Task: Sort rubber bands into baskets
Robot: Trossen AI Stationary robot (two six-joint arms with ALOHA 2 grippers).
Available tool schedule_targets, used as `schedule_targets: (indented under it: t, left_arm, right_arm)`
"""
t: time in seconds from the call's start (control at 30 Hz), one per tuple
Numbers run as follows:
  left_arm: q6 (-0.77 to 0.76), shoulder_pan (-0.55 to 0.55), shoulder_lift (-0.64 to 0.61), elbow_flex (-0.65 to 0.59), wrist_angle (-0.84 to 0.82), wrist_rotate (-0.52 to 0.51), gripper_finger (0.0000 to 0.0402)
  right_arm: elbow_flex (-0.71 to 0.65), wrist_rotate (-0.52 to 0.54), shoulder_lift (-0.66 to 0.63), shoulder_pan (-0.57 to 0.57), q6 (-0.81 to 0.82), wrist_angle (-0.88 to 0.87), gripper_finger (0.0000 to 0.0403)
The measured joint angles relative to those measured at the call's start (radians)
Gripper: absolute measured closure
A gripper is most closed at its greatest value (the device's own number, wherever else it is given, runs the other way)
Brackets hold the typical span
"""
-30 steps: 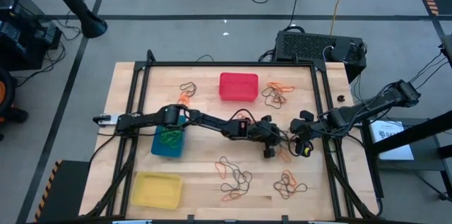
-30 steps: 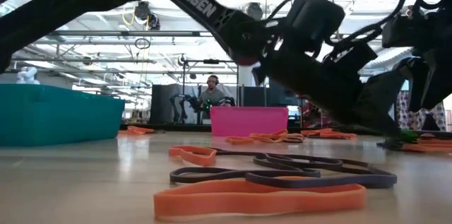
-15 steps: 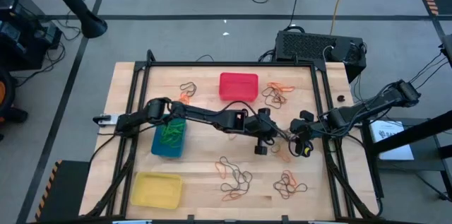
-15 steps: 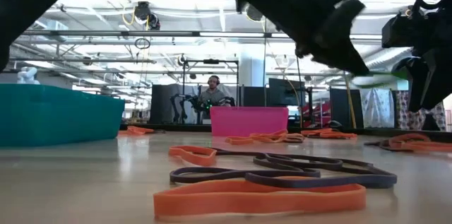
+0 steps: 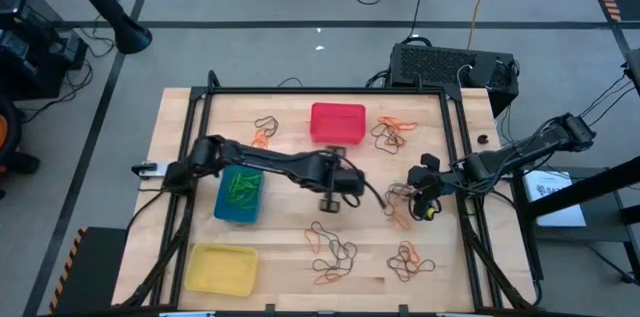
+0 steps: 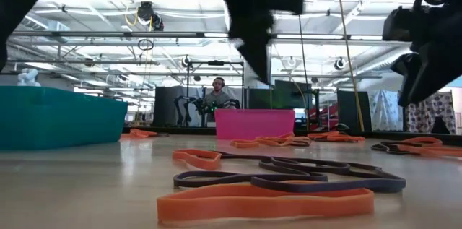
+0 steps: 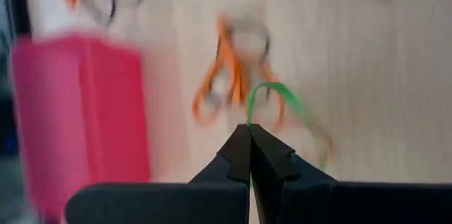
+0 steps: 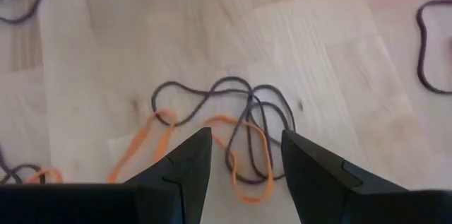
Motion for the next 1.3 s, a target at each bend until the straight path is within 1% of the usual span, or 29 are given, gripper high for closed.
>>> schedule_targets:
  t: [0.07,0.2,0.3,0.37,0.5,0.6,0.73,0.83,0.93,1.03,1.13,1.23,1.3]
  left_arm:
    - [-0.074,-0.001,-0.031,0.000,-0.143,-0.014,0.0400]
    - [-0.244,-0.005,-0.084,-0.011,-0.371,-0.037,0.0400]
    - [-0.370,-0.018,-0.133,-0.038,-0.495,-0.112,0.0400]
    - [-0.440,-0.029,-0.171,-0.069,-0.530,-0.140,0.0400]
    - [-0.492,-0.053,-0.302,-0.200,-0.527,-0.143,0.0400]
    - [-0.582,-0.065,-0.418,-0.336,-0.534,-0.147,0.0400]
    - [-0.690,-0.078,-0.589,-0.534,-0.537,-0.131,0.0400]
    - [-0.762,-0.082,-0.707,-0.674,-0.510,-0.109,0.0400]
    - [-0.822,-0.078,-0.793,-0.793,-0.470,-0.059,0.0400]
    - [-0.860,-0.075,-0.848,-0.901,-0.414,-0.027,0.0400]
    - [-0.870,-0.074,-0.868,-0.996,-0.286,0.024,0.0400]
    - [-0.804,-0.074,-0.864,-1.070,-0.140,0.131,0.0400]
    - [-0.766,-0.074,-0.852,-1.098,-0.083,0.190,0.0400]
  right_arm:
    - [0.000,0.008,0.002,0.000,0.000,0.034,0.0238]
    - [0.000,0.092,0.009,0.000,-0.041,0.182,0.0238]
    - [0.000,0.127,0.017,0.000,-0.133,0.309,0.0238]
    - [0.000,0.132,0.028,0.000,-0.203,0.420,0.0238]
    - [0.000,0.126,0.061,0.000,-0.343,0.613,0.0238]
    - [0.000,0.120,0.100,0.000,-0.412,0.713,0.0238]
    - [0.000,0.120,0.163,0.000,-0.469,0.796,0.0238]
    - [0.000,0.120,0.218,0.000,-0.482,0.831,0.0238]
    - [0.000,0.120,0.274,0.000,-0.481,0.860,0.0238]
    - [0.000,0.120,0.330,0.000,-0.481,0.897,0.0238]
    - [0.000,0.117,0.379,0.000,-0.479,0.922,0.0238]
    - [0.000,0.116,0.409,0.000,-0.479,0.944,0.0238]
    - [0.000,0.116,0.419,0.000,-0.479,0.952,0.0238]
